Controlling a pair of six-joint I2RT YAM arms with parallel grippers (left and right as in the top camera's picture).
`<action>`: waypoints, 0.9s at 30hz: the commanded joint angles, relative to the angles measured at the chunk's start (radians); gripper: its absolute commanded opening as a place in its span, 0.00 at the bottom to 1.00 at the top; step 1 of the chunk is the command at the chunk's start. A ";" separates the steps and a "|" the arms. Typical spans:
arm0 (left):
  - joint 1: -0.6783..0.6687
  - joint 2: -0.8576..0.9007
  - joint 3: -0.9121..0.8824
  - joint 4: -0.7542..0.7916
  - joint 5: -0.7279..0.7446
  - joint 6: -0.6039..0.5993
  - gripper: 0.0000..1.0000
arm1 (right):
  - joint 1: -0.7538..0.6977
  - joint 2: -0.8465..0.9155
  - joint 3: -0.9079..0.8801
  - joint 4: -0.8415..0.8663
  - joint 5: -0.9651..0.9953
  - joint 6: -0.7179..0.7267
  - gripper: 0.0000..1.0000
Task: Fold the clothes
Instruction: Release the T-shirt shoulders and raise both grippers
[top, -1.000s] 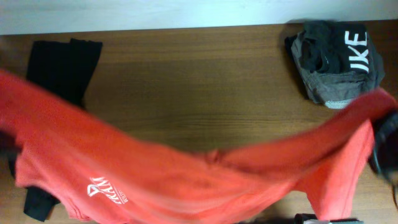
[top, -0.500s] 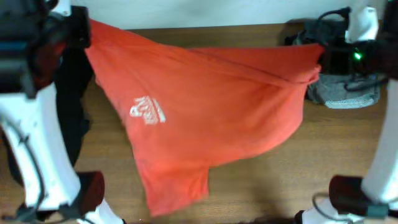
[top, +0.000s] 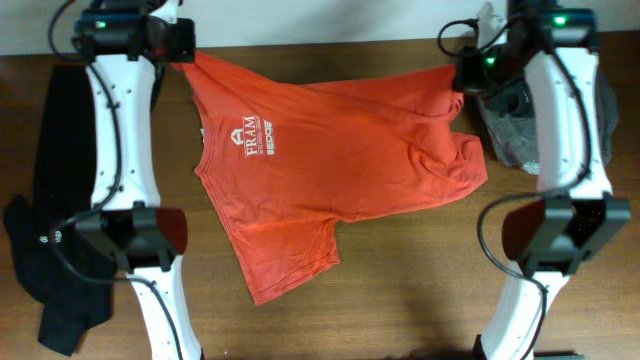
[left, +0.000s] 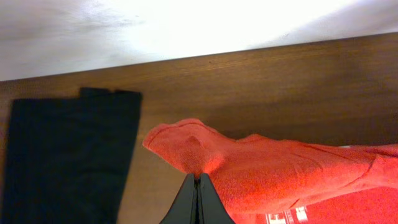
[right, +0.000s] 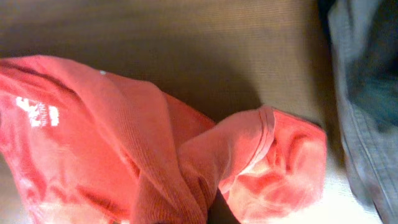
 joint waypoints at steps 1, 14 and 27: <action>-0.015 0.055 0.003 0.054 0.021 -0.010 0.01 | 0.018 0.065 -0.003 0.088 0.010 0.006 0.04; -0.039 0.127 0.003 0.205 0.020 -0.013 0.01 | 0.040 0.242 -0.003 0.558 0.013 0.085 0.04; -0.039 0.128 0.003 0.201 0.020 -0.013 0.01 | 0.023 0.252 -0.002 0.600 0.012 0.089 0.94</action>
